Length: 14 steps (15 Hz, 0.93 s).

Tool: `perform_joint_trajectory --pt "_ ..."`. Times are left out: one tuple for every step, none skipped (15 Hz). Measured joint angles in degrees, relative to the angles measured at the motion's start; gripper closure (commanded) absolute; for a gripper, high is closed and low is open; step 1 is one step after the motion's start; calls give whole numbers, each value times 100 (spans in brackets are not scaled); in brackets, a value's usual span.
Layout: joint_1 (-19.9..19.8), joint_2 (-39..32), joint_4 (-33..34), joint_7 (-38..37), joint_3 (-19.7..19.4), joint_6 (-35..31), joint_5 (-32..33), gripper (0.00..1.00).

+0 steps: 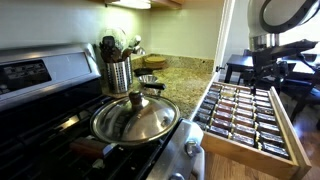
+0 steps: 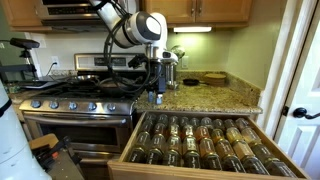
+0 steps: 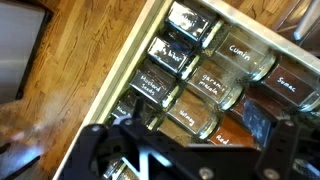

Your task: Close the open drawer, open the topmost drawer

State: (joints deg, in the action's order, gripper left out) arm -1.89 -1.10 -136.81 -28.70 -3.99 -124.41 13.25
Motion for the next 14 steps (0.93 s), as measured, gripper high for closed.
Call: perform_joint_trajectory --pt "0 -1 3 0 1 0 0 0" --pt "0 -4 5 0 1 0 0 0" --pt "0 -11 7 0 3 0 0 0" --pt "0 -14 5 0 4 -7 6 0" --pt "-1 -14 -20 -11 -2 -110 31 0" --pt "-9 -14 -83 -65 -16 -310 35 0" --pt "-34 -8 -209 -148 -45 -605 46 0" --pt "-71 7 -388 -207 -91 -958 96 0" --pt "-127 30 -641 -220 -161 -1388 149 0" --pt "-195 56 -893 -220 -229 -1785 212 0" --pt "-279 81 -1172 -220 -309 -2226 321 0" --pt "-366 93 -1414 -220 -385 -2602 463 0" --pt "-463 94 -1643 -222 -478 -2949 672 0" --pt "-562 96 -1828 -236 -568 -3231 894 0"
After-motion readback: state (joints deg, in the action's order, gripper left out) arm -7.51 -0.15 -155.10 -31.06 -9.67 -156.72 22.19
